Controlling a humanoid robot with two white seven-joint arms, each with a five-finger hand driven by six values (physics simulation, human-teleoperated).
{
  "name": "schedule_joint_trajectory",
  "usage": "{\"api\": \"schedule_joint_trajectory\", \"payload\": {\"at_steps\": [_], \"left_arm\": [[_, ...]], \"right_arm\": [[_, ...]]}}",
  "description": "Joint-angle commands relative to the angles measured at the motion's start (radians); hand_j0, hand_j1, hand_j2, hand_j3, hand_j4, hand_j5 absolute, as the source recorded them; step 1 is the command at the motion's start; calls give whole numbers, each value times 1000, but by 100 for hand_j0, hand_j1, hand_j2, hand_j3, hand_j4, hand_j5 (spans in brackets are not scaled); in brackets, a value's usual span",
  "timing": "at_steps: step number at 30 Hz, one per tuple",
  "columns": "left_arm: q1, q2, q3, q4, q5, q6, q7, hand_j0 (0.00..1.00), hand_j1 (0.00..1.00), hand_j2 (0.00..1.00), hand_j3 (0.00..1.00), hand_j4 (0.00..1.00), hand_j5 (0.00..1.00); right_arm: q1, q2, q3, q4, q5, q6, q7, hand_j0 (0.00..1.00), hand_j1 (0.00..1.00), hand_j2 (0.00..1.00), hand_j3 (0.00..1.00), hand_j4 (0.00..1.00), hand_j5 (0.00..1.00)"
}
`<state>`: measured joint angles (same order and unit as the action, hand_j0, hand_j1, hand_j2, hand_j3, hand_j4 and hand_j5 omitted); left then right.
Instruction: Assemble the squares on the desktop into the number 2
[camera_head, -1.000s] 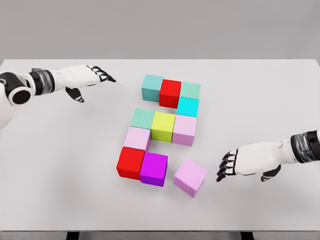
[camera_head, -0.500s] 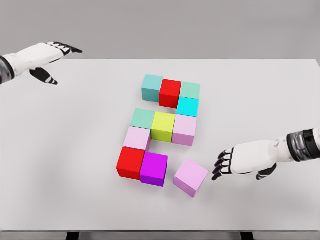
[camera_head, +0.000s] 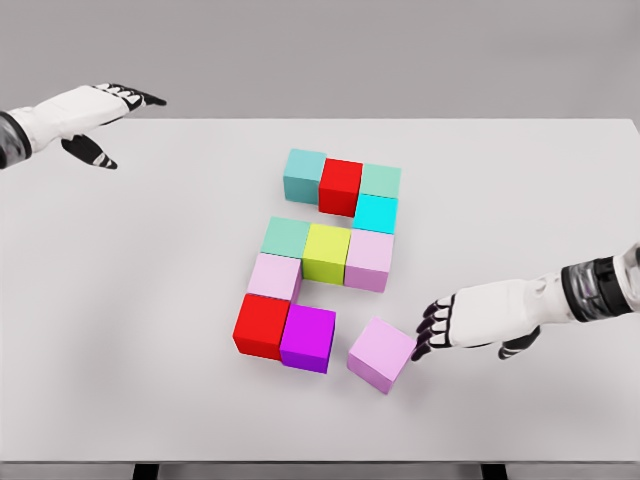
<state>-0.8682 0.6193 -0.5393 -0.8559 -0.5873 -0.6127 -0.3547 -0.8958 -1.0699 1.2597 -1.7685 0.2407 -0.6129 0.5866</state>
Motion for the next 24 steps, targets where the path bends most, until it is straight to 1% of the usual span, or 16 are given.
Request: {"api": "schedule_joint_trajectory", "payload": {"at_steps": [1,22,24], "left_arm": [[2,0,4,0,6,2,0,100,100,100,100,100,100],[3,10,7,0,11,2,0,100,100,100,100,100,100],[5,11,9,0,11,2,0,100,100,100,100,100,100]], "right_arm": [[0,7,0,0,-17,2,-4,97,97,97,97,97,97],[0,5,-8,1,-41,2,-16,96,96,96,96,96,96],[0,1,-22,1,-41,2,-16,96,96,96,96,96,96]]}}
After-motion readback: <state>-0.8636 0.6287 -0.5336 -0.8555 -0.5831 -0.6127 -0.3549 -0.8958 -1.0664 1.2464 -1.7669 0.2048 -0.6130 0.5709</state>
